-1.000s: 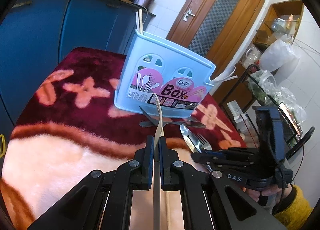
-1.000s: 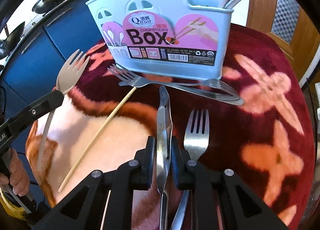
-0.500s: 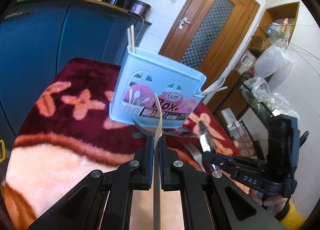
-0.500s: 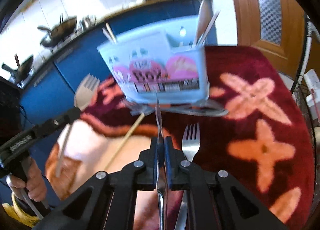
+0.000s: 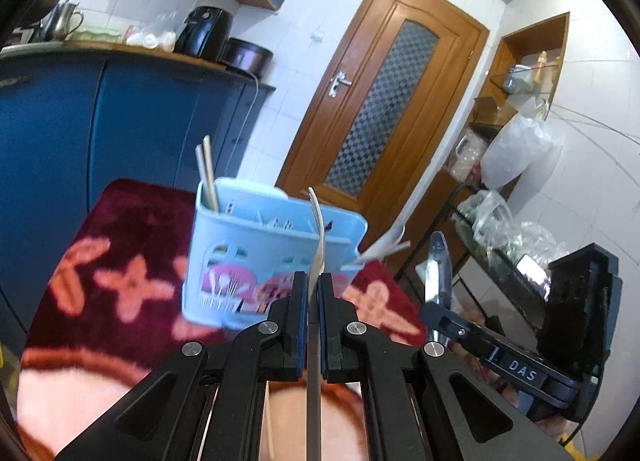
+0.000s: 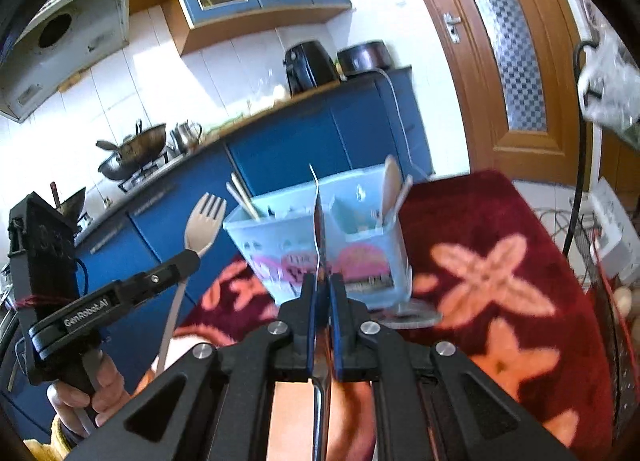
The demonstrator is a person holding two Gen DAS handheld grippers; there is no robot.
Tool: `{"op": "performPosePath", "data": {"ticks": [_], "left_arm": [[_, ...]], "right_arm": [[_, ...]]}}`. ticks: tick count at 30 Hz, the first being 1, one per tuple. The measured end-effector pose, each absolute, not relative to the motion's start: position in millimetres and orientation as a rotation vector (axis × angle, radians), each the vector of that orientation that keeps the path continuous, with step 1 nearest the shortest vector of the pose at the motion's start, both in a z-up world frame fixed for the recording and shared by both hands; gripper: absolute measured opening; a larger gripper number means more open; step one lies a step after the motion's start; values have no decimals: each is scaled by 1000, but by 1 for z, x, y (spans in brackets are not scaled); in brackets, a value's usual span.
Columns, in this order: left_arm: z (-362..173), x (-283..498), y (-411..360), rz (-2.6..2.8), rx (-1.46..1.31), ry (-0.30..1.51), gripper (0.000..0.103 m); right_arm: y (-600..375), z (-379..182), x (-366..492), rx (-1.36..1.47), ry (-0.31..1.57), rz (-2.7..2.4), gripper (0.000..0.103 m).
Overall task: Organize utensils
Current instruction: 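Lift both steel utensils and carry them over the blue holder, then lower the steel utensils into the holder and open both tools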
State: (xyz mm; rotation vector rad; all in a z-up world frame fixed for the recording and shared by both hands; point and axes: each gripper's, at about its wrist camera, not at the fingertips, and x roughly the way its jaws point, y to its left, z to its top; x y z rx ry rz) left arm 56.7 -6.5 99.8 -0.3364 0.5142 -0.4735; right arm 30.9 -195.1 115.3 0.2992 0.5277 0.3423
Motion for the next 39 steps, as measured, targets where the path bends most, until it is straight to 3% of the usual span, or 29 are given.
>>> {"op": "performPosePath", "data": {"ticks": [21,39], "left_arm": [[150,142,-9,-386,-336,271,5],[108,192,-20,-172,-200,135,5]], "right_arm": [[-192,170,110,295,323,275,8],[-186,154,173,267,237,133,8]]}}
